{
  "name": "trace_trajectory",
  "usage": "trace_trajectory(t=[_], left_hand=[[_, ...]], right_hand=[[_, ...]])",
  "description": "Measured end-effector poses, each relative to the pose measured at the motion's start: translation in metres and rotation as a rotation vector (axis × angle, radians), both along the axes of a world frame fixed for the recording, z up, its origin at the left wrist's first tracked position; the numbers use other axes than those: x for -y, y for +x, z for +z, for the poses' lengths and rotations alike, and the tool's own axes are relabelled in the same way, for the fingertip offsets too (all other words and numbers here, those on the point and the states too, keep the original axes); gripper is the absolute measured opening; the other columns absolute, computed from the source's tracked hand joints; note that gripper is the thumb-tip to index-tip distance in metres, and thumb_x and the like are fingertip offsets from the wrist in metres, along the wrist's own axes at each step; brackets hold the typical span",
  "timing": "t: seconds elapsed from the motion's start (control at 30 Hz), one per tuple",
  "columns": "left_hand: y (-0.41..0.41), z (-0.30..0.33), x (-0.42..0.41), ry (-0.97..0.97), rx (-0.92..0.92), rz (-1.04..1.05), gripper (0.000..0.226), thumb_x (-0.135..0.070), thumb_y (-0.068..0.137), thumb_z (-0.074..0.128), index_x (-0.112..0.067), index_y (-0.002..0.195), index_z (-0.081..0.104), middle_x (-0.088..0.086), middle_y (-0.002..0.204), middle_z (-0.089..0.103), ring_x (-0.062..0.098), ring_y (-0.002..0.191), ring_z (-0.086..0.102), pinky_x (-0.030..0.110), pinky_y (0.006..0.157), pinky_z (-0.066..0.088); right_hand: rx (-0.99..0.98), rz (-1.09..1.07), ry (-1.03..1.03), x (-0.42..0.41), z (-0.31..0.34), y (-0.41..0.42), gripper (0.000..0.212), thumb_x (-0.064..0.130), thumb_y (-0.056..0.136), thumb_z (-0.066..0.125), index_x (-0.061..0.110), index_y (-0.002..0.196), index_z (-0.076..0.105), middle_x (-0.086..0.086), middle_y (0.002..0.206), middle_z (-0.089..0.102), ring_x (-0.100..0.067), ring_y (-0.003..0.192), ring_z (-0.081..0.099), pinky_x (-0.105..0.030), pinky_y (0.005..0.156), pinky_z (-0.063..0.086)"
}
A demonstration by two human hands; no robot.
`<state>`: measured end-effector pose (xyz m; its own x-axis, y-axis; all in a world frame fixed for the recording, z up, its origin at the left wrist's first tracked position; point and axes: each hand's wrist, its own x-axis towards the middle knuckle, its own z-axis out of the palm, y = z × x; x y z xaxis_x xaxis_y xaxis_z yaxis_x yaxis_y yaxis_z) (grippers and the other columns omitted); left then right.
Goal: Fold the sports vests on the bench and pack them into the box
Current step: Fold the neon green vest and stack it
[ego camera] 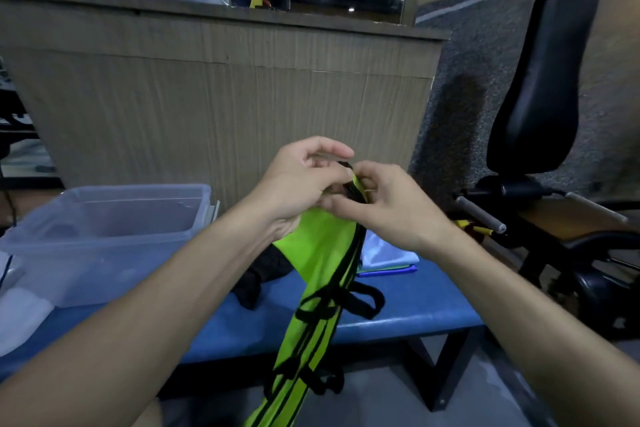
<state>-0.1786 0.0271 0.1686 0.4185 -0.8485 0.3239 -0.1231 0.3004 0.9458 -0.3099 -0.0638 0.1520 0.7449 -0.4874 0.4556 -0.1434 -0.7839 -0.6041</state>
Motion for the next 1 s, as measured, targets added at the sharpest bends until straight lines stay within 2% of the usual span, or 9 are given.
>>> trace_trajectory(t=[0.17,0.27,0.33,0.43,0.5,0.6,0.73,0.87,1.0], left_hand=[[0.008,0.003,-0.006,-0.030,0.286,0.012,0.035,0.012,0.090,0.052,-0.011,0.105,0.074,0.002,0.085,0.068,0.015,0.081,0.070,0.027,0.076,0.059],[0.025,0.005,-0.009,-0.049,0.827,0.148,0.042,-0.004,0.083,0.063,-0.025,0.119,0.071,-0.006,0.104,0.062,0.010,0.100,0.059,0.015,0.088,0.043],[0.033,0.005,-0.009,0.005,1.001,0.163,0.049,-0.026,0.081,0.069,-0.033,0.129,0.062,-0.010,0.119,0.054,0.006,0.115,0.048,0.015,0.100,0.036],[0.035,0.008,-0.004,0.114,0.852,-0.046,0.049,-0.044,0.080,0.070,-0.029,0.126,0.063,-0.011,0.117,0.068,0.007,0.112,0.064,0.034,0.100,0.051],[0.036,0.010,0.000,0.149,0.853,-0.034,0.034,-0.041,0.084,0.074,-0.028,0.115,0.069,-0.012,0.098,0.073,0.003,0.091,0.069,0.032,0.084,0.055],[0.041,0.017,0.004,0.161,0.841,0.011,0.008,-0.032,0.091,0.075,-0.026,0.097,0.076,-0.014,0.070,0.067,-0.002,0.061,0.056,0.026,0.065,0.043],[0.038,0.030,0.009,0.193,0.836,0.029,0.014,-0.033,0.094,0.071,-0.023,0.086,0.075,-0.006,0.070,0.066,0.005,0.060,0.053,0.028,0.063,0.040],[0.032,0.049,0.009,0.203,1.023,0.093,0.016,-0.036,0.097,0.066,-0.024,0.092,0.074,-0.009,0.074,0.063,0.005,0.064,0.052,0.029,0.063,0.040],[0.028,0.075,0.002,0.239,1.200,0.111,0.018,-0.037,0.098,0.063,-0.022,0.099,0.074,-0.007,0.090,0.070,0.012,0.084,0.063,0.029,0.072,0.046]], right_hand=[[0.106,-0.035,0.063,0.005,0.002,0.004,0.021,0.019,0.080,0.045,0.010,0.083,0.064,-0.002,0.062,0.047,-0.012,0.058,0.040,-0.036,0.055,0.033],[0.090,0.081,0.245,0.007,0.009,0.002,0.025,0.010,0.082,0.044,-0.008,0.088,0.061,-0.010,0.069,0.045,-0.021,0.065,0.037,-0.041,0.059,0.027],[0.056,0.140,0.331,0.008,0.014,0.003,0.031,0.010,0.078,0.045,-0.015,0.090,0.059,-0.016,0.074,0.051,-0.026,0.070,0.041,-0.042,0.064,0.030],[-0.019,0.184,0.342,0.013,0.021,0.007,0.036,0.012,0.077,0.047,-0.016,0.096,0.061,-0.017,0.078,0.054,-0.026,0.073,0.045,-0.041,0.066,0.030],[-0.055,0.158,0.312,0.017,0.026,0.008,0.031,0.015,0.077,0.050,-0.010,0.091,0.062,-0.014,0.074,0.053,-0.024,0.070,0.043,-0.040,0.064,0.028],[-0.075,0.039,0.206,0.026,0.030,0.006,0.015,0.016,0.085,0.053,0.002,0.084,0.059,-0.003,0.069,0.046,-0.016,0.064,0.043,-0.037,0.064,0.029],[-0.029,0.079,0.274,0.038,0.016,0.000,0.018,0.021,0.083,0.060,0.007,0.093,0.062,-0.006,0.075,0.057,-0.016,0.070,0.053,-0.039,0.064,0.039],[-0.062,0.149,0.354,0.049,-0.017,-0.008,0.022,-0.007,0.086,0.070,0.007,0.104,0.070,-0.001,0.099,0.077,-0.011,0.090,0.069,-0.032,0.083,0.057],[-0.216,0.095,0.300,0.055,-0.059,-0.013,0.027,0.013,0.079,0.076,0.009,0.106,0.075,-0.005,0.104,0.078,-0.030,0.098,0.074,-0.050,0.089,0.058]])
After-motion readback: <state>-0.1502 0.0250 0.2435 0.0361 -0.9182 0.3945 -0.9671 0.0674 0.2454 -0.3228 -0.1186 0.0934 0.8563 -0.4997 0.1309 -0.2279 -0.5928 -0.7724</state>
